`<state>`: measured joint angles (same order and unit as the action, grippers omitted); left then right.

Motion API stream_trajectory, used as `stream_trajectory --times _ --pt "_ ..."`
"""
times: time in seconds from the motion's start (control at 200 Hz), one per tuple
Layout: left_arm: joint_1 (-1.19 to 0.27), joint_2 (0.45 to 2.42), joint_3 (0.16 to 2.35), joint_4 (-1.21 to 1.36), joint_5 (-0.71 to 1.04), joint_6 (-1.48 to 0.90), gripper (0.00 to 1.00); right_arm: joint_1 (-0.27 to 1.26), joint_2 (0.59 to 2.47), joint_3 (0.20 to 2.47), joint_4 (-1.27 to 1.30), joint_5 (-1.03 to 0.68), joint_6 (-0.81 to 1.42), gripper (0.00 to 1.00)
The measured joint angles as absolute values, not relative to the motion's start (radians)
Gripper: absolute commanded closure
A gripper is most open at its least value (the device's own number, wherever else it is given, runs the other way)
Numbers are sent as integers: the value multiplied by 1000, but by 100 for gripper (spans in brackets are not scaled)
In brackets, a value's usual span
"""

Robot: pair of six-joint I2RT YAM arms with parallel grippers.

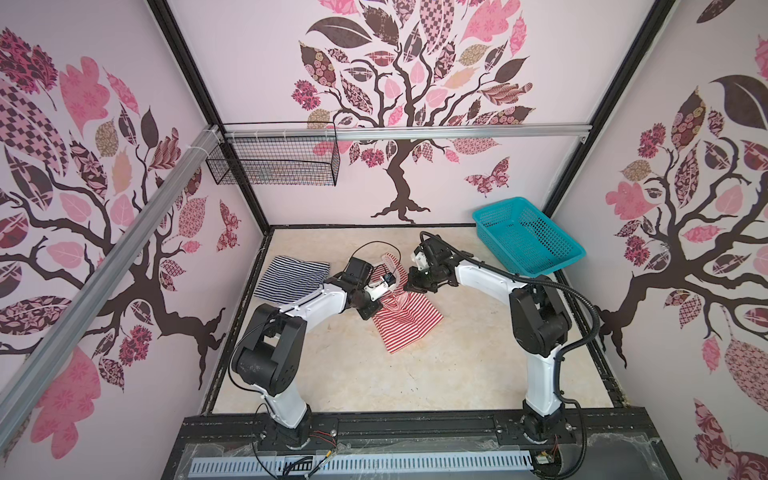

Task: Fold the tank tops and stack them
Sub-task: 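Lift the hem with both grippers and fold it over toward the straps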

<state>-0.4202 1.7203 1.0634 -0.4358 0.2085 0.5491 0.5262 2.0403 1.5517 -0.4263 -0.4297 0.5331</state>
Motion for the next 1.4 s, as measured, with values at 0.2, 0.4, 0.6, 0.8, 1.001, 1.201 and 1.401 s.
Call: stream_trajectory --times 0.2,0.4,0.6,0.8,1.001,1.201,1.401 --pt "-407 1757 1064 -419 167 537 100 495 2090 1572 -431 -451 526 100" --pt "-351 1751 1066 -386 164 501 98 463 2098 1572 -431 -472 526 100" --pt "-336 1698 1066 -360 173 485 98 454 2098 1572 -407 -518 543 100" --pt "-335 1668 1068 -318 174 470 97 455 2101 1578 -392 -548 557 100" --pt "-334 1773 1145 -329 117 465 96 454 2141 1624 -369 -559 569 100" --pt "-334 1853 1176 -326 38 442 95 444 2203 1630 -339 -567 595 100" --pt "-333 1935 1250 -332 -37 418 72 438 2255 1655 -334 -572 617 54"
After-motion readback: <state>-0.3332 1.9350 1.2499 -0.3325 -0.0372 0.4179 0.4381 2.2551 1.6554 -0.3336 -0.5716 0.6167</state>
